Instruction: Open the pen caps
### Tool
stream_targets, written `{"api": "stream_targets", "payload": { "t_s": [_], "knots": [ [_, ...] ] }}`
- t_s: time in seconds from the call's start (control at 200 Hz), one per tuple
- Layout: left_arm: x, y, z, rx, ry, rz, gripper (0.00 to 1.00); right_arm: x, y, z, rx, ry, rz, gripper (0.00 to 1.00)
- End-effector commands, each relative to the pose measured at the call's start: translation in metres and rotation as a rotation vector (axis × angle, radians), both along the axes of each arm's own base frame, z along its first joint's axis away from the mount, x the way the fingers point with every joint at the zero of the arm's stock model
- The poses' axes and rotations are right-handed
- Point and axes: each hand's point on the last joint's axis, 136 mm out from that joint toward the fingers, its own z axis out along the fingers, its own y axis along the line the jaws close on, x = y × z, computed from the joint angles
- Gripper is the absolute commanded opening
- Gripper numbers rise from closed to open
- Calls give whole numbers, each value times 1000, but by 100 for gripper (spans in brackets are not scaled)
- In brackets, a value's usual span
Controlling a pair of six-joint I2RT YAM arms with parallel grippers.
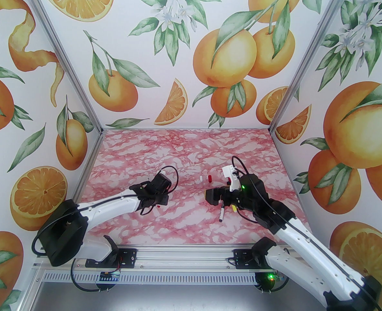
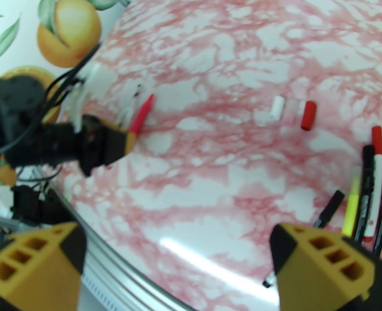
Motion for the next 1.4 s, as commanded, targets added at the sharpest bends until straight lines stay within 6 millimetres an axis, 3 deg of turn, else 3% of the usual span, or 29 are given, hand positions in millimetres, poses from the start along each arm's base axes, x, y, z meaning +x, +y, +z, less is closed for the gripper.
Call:
{"api": "stream_targets", "payload": {
  "t_s": [0.0, 0.1, 0.43, 1.096, 1.391],
  "knots": [
    [15, 2, 1, 56, -11, 12, 5, -16, 1, -3, 17, 39, 43, 100],
    [23, -2, -3, 87, 3, 12, 5, -17, -1, -2, 10, 37, 34, 100],
    [37, 14, -27, 193, 48, 48, 4, -15, -5, -6, -15, 43, 17, 100],
    [35, 43, -47, 261, 91, 76, 3, -13, -4, -9, -19, 54, 13, 100],
    [33, 55, -44, 314, 83, 88, 3, -13, -4, -12, -17, 58, 8, 100]
  ]
}}
